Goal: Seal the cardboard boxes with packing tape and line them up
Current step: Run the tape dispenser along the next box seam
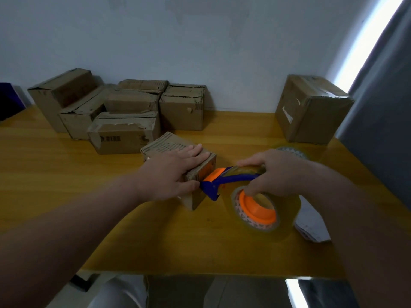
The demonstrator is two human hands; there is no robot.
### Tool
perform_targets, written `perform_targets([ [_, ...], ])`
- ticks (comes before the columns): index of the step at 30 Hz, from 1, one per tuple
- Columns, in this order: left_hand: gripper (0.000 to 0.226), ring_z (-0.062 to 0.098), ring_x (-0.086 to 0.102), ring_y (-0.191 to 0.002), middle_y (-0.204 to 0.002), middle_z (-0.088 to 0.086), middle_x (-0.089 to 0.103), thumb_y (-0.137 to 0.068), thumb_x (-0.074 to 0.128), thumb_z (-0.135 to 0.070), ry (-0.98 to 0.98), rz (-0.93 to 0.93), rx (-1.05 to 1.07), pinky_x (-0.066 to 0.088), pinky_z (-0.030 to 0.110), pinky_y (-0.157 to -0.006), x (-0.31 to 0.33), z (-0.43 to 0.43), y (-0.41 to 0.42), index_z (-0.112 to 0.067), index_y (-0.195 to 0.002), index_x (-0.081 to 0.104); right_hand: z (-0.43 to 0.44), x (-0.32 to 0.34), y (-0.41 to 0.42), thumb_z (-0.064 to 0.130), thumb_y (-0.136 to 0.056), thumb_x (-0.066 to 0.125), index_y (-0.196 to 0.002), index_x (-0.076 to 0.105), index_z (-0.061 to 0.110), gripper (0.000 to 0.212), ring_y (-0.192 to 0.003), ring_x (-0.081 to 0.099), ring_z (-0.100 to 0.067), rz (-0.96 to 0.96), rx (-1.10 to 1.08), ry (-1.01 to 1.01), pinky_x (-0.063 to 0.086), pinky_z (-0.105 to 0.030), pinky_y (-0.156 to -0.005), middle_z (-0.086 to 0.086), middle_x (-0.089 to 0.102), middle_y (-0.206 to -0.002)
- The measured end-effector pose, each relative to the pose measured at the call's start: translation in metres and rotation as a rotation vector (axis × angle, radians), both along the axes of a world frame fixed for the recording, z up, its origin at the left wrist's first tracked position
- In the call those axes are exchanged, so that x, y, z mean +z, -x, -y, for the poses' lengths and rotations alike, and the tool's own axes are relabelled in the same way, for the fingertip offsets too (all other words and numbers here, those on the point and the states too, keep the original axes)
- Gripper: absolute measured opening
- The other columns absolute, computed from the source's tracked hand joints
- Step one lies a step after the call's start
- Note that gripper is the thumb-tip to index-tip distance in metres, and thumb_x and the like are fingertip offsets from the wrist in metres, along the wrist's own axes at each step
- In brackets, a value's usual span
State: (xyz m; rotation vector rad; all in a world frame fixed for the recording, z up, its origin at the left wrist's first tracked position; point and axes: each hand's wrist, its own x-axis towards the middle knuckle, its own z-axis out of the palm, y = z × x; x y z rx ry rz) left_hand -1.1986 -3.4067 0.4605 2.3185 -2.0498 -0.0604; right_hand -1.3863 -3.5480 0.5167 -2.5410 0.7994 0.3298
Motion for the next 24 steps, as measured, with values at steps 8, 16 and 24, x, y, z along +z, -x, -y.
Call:
perform_targets([
  [8, 0.076, 0.009, 0.006, -0.146, -0.159, -0.008, -0.001, -0.083, 0.03, -0.06, 0.013, -0.008, 0.009, 0.003, 0.019, -0.104, -0.002, 0.0, 0.0, -0.038, -0.149, 0.0, -0.016, -0.005, -0.009, 0.051, -0.078, 0.069, -0.148, 0.021, 0.044, 0.085, -0.127, 0.042, -0.023, -0.223, 0.047, 0.225, 0.046, -0.04, -0.098, 0.001, 0.035, -0.147],
  [16, 0.074, 0.01, 0.006, -0.146, -0.159, -0.007, 0.0, -0.086, 0.034, -0.059, 0.021, -0.02, 0.009, 0.003, 0.021, -0.106, -0.003, 0.001, 0.0, -0.037, -0.149, 0.0, -0.01, 0.003, -0.02, 0.047, -0.081, 0.068, -0.15, 0.022, 0.037, 0.084, -0.14, 0.025, -0.028, -0.299, 0.067, 0.145, 0.032, -0.041, -0.11, -0.005, 0.019, -0.156],
  [24, 0.07, 0.007, 0.005, -0.145, -0.159, -0.009, -0.001, -0.092, 0.038, -0.056, 0.02, -0.033, 0.023, 0.005, 0.02, -0.106, 0.0, -0.001, 0.002, -0.037, -0.15, 0.003, 0.014, 0.008, -0.036, 0.051, -0.051, 0.081, -0.116, 0.067, 0.024, 0.072, -0.102, 0.067, -0.026, -0.405, -0.063, -0.136, 0.053, -0.041, -0.092, -0.006, 0.068, -0.114],
])
